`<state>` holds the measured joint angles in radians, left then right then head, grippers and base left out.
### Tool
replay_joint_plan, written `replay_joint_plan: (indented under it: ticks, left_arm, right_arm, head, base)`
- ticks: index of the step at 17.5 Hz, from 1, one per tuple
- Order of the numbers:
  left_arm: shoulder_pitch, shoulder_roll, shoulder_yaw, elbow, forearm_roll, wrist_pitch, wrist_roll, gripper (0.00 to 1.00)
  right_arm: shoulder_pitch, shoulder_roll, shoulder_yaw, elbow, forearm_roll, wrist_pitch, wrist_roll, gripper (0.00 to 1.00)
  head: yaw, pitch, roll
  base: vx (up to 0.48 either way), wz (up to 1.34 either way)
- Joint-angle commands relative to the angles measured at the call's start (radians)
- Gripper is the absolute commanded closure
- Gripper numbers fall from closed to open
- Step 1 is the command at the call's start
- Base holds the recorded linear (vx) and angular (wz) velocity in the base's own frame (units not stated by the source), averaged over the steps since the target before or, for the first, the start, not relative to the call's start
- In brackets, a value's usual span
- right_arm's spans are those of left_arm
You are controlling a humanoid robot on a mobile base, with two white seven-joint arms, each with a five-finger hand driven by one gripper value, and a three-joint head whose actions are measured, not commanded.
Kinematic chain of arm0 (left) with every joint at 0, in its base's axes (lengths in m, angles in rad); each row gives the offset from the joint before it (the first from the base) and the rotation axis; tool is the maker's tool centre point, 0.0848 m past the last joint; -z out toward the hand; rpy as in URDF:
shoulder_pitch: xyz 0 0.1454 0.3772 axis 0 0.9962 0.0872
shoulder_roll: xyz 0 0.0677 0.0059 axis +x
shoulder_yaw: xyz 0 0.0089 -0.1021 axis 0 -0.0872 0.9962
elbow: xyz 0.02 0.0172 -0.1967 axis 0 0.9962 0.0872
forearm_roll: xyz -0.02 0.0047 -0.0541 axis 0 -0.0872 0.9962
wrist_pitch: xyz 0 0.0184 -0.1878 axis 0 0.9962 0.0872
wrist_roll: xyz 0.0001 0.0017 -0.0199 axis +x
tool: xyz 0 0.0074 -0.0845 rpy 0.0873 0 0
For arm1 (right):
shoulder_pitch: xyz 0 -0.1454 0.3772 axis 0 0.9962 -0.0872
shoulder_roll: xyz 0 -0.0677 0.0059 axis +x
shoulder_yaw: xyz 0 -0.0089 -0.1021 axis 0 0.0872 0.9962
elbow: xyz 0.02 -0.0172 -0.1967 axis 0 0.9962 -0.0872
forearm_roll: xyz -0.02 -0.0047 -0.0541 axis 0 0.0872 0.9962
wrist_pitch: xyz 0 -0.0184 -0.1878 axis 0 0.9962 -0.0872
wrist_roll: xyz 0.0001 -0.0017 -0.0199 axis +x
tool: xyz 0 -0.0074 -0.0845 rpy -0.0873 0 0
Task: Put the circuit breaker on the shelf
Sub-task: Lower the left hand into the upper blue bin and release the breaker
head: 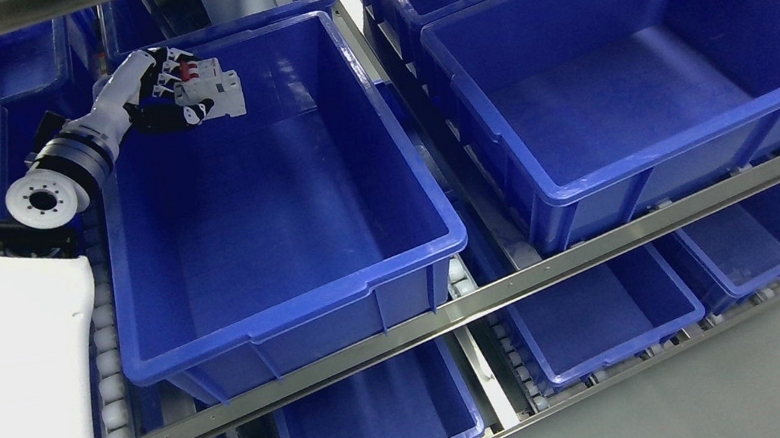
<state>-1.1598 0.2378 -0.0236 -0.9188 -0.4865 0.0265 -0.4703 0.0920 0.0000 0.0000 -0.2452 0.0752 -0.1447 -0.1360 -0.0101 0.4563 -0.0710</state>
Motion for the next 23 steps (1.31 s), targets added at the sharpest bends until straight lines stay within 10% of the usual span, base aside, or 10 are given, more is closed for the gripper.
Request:
replay_joint_plan:
  ticks: [1,10,15,19,23]
  left_arm:
    - [-0.066,-0.040,-0.105,0.343,-0.006,-0.007,0.038,0.87]
    - [-0.140,-0.057,-0.137,0.558,-0.006,-0.068,0.045,0.80]
    - [-0.152,-0.057,-0.139,0.552,-0.004,-0.068,0.070,0.51]
    - [-0.179,-0.046,-0.136,0.552,-0.004,-0.066,0.107,0.05]
    - [-0.219,-0.020,-0.055,0.519,0.012,-0.068,0.108,0.01]
  right_arm:
    - [0.000,-0.017,0.020,0.000,0.000,0.223,-0.001,0.00]
    - [0.000,-0.017,0.020,0.000,0.000,0.223,-0.001,0.00]
    - [0.000,-0.017,0.020,0.000,0.000,0.223,-0.001,0.00]
    - [0.000,-0.017,0.020,0.000,0.000,0.223,-0.001,0.00]
    - [0.000,-0.017,0.020,0.000,0.000,0.223,-0.001,0.00]
  head:
    - [0.0000,0.000,0.000]
    - [0.0000,0.000,0.000]
    - [0.0000,0.000,0.000]
    - [0.0000,0.000,0.000]
    - [0.0000,0.000,0.000]
  base:
    - [0.000,0.00]
    - [0.000,0.00]
    - [0.000,0.00]
    - [0.000,0.00]
    - [0.000,0.00]
